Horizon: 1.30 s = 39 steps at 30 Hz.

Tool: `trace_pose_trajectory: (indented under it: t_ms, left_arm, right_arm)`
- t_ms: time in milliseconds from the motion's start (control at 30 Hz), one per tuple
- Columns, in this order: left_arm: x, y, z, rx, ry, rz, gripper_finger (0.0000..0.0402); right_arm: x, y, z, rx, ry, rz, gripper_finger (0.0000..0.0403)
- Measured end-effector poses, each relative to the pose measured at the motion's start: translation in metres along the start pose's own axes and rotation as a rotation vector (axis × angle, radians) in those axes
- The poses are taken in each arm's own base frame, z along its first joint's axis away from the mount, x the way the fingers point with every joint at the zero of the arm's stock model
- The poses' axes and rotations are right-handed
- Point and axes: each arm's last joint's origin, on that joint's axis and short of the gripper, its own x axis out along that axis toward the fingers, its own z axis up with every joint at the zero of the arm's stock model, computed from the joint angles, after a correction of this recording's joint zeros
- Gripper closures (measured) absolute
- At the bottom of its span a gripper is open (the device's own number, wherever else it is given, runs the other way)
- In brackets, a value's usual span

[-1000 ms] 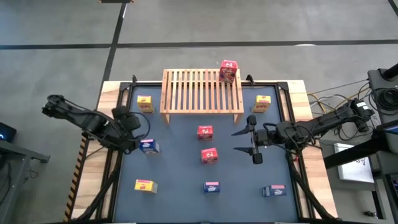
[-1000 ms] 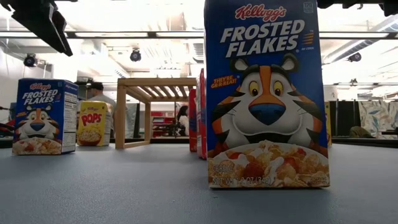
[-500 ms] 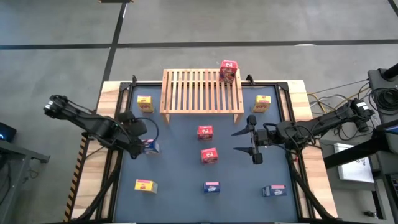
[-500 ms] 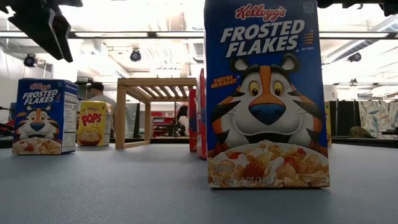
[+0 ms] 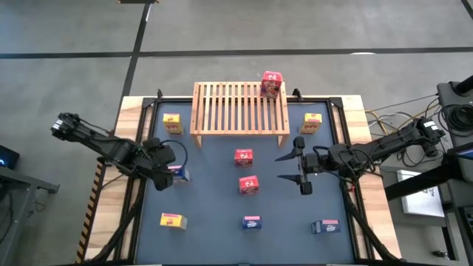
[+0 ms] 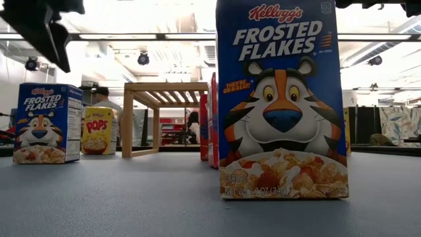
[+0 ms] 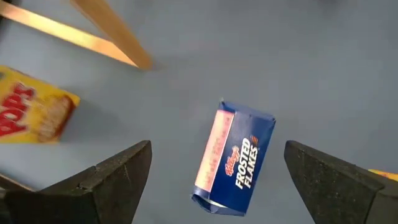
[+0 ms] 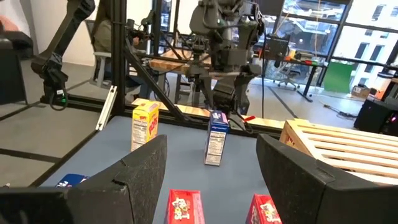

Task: Stack cereal on shelf
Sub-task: Put the top blue cereal box on the shelf

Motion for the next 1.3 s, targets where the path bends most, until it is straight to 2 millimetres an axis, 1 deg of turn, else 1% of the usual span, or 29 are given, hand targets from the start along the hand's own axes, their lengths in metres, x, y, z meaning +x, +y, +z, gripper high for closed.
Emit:
trace_pose_trajectory:
  t_ms: [100,167,400,700,867,1033,1300]
  left_arm:
    - [0.011,0.001,-0.008,-0.010,-0.001,-0.016,0.0052]
    - [0.014,0.002,-0.011,-0.008,-0.006,-0.021,0.0052]
    - [0.022,0.002,-0.016,0.045,-0.001,-0.015,0.0052]
    - [0.032,0.000,-0.019,0.045,0.017,-0.025,0.0052]
    - [0.042,-0.001,-0.026,0.042,0.046,-0.040,0.0055]
    - [0.046,-0.001,-0.029,0.042,0.054,-0.045,0.0073]
    - [0.044,0.000,-0.029,0.039,0.047,-0.053,0.0114]
  right_arm:
    - [0.000,0.000,0.000,0.000,0.000,0.000,0.0165]
    - [0.000,0.000,0.000,0.001,-0.002,-0.001,0.0165]
    - [0.000,0.000,0.000,0.002,-0.001,0.000,0.0165]
    - [0.000,0.000,0.000,0.002,-0.010,-0.002,0.0165]
    - [0.000,0.000,0.001,0.001,-0.012,-0.002,0.0165]
    - [0.000,0.000,0.001,0.003,-0.012,-0.002,0.0165]
    - [0.000,0.000,0.001,0.003,-0.014,-0.002,0.0165]
